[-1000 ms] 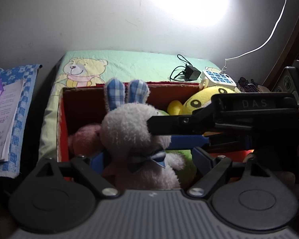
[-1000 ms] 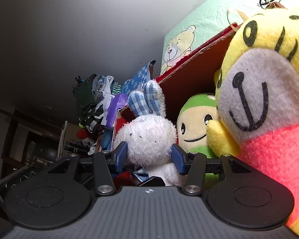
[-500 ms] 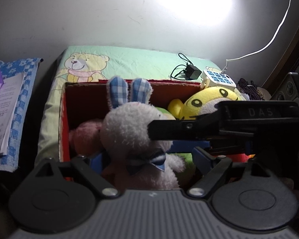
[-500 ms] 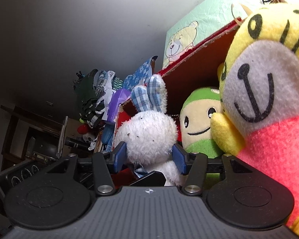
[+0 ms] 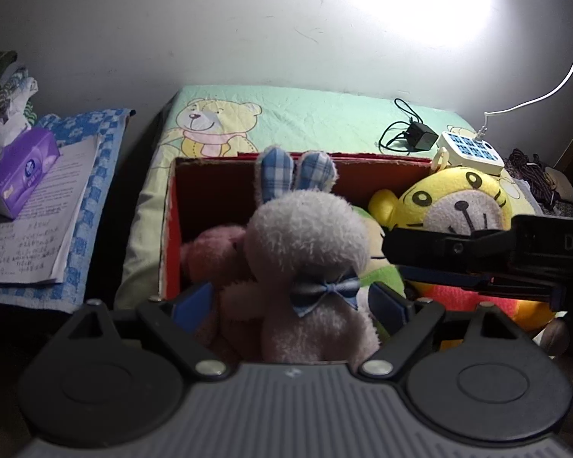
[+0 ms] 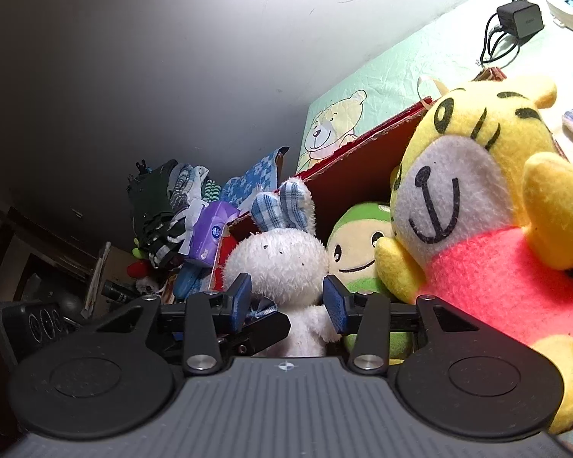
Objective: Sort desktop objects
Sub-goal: 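Open the right gripper to release the white bunny beside the doll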
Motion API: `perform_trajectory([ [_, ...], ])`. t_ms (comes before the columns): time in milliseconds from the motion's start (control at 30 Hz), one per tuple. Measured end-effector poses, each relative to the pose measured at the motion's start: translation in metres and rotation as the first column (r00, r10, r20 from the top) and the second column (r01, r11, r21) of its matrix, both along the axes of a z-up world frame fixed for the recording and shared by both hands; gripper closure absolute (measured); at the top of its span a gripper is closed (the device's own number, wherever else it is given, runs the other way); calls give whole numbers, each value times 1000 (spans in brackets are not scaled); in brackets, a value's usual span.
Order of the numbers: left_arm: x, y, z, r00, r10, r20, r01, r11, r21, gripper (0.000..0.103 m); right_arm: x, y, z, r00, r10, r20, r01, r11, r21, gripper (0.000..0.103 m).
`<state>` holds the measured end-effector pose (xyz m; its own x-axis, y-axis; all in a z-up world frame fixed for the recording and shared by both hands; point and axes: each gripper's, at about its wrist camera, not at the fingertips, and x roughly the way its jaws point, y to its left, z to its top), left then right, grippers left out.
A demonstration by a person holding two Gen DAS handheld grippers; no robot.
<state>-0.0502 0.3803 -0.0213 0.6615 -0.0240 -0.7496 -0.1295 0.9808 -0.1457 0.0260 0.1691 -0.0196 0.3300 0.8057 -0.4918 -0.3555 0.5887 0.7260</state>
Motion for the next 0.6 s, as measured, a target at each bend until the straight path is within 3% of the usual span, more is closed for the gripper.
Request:
perform_trajectory([
  [133,-1,-6,0,999,32,-30,-30,997,65,15,-8,-2,2,999,-23,34,25,999,-35,57],
  [600,-12,-12,1,994,92,-67,-86,993,85,15,-31,-6,2,987,-53,151,79,981,-177,61],
])
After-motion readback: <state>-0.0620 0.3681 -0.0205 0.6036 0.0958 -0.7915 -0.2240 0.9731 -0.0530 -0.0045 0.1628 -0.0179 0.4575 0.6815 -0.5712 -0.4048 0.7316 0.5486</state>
